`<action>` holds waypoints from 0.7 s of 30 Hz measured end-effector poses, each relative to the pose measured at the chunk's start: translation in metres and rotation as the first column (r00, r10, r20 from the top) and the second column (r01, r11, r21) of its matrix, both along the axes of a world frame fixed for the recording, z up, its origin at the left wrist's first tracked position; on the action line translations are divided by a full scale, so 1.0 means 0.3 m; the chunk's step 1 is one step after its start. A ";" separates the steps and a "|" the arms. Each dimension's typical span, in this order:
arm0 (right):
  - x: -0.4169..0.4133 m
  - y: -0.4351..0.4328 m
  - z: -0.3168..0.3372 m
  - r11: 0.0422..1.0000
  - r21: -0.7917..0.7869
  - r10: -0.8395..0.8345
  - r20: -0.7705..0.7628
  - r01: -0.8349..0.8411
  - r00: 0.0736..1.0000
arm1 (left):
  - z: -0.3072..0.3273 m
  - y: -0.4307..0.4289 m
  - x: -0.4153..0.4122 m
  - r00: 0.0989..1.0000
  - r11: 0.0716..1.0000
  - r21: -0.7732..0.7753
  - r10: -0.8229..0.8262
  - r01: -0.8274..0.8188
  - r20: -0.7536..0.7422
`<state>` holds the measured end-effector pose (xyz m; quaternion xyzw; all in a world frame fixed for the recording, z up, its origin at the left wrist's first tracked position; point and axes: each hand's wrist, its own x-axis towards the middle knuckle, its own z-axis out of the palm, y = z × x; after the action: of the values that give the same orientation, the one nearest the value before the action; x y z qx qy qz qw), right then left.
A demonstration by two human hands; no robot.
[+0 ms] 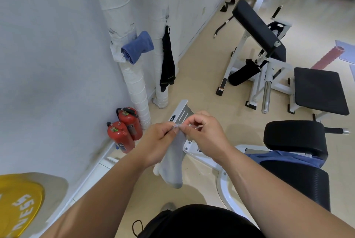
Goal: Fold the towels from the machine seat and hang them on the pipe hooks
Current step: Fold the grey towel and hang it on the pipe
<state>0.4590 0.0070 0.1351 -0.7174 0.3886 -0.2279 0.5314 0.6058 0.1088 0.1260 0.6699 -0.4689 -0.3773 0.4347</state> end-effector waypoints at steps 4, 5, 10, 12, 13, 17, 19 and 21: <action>-0.010 -0.021 -0.040 0.978 -0.066 0.185 -0.165 -0.198 0.969 | 0.023 0.001 0.028 0.996 0.999 -0.040 0.034 -0.030 0.086; -0.012 -0.025 -0.053 0.957 -0.111 0.240 -0.219 -0.268 0.946 | 0.029 0.000 0.036 0.993 0.997 -0.040 0.067 -0.063 0.093; 0.039 -0.041 -0.037 0.863 -0.179 0.389 -0.363 -0.473 0.847 | 0.075 -0.024 0.087 0.985 0.984 0.048 0.173 -0.172 -0.008; 0.084 -0.029 0.006 0.896 -0.123 0.389 -0.244 -0.426 0.888 | 0.096 -0.035 0.107 0.988 0.988 0.031 0.154 -0.154 0.001; 0.106 -0.019 0.022 0.904 -0.104 0.392 -0.178 -0.414 0.902 | 0.106 -0.039 0.114 0.988 0.989 -0.003 0.151 -0.151 0.014; 0.144 0.013 0.039 0.939 0.028 0.343 -0.014 -0.343 0.939 | 0.116 -0.056 0.145 0.990 0.990 -0.087 0.119 -0.113 0.078; 0.146 0.017 0.039 0.944 0.123 0.301 0.062 -0.306 0.952 | 0.128 -0.061 0.153 0.987 0.990 -0.111 0.102 -0.088 0.122; 0.147 0.018 0.041 0.944 0.146 0.290 0.071 -0.297 0.954 | 0.141 -0.065 0.156 0.983 0.988 -0.131 0.098 -0.078 0.153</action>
<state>0.5031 0.0124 0.1473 -0.7181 0.2809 -0.1327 0.6228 0.6527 0.0894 0.1683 0.6895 -0.4947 -0.2731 0.4531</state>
